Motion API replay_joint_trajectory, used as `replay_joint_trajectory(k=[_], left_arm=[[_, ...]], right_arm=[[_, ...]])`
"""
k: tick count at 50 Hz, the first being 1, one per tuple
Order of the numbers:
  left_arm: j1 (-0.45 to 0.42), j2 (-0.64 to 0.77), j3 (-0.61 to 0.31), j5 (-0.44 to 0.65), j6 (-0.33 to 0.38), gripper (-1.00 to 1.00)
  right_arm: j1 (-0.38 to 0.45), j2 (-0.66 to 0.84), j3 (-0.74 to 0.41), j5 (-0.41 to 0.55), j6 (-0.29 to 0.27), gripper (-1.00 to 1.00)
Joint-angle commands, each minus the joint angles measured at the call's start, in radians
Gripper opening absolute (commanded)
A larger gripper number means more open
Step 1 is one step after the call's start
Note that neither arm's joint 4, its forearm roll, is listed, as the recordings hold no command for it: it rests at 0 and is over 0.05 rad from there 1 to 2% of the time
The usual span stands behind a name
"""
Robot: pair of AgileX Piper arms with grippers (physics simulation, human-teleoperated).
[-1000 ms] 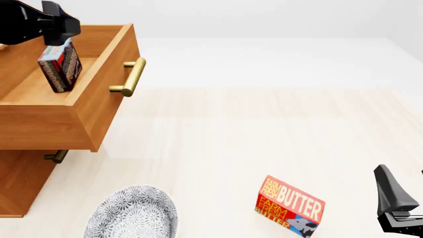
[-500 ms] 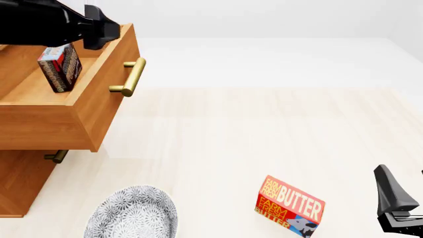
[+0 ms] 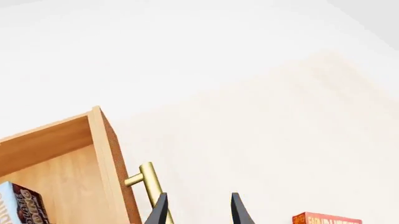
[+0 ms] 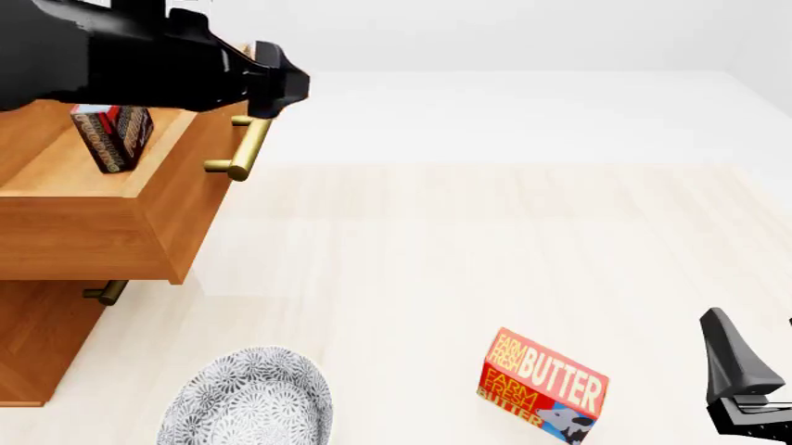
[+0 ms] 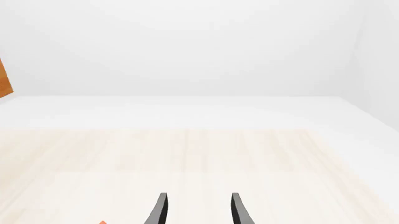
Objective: Put the chocolate pudding in the top drawer of the cabinet and close it.
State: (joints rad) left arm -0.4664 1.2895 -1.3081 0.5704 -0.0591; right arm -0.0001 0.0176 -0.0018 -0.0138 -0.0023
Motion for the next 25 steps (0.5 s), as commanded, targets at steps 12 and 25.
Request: replay_joint_trajectory(k=[12,25], left_arm=[[-0.099,0.093,0.007,-0.053,-0.071,1.0],[-0.156,0.119,0.012,-0.098,-0.14,1.0]], right_arm=[[0.0,0.0,0.0,0.0,0.0,1.0],[0.0,0.0,0.0,0.0,0.0,1.0]])
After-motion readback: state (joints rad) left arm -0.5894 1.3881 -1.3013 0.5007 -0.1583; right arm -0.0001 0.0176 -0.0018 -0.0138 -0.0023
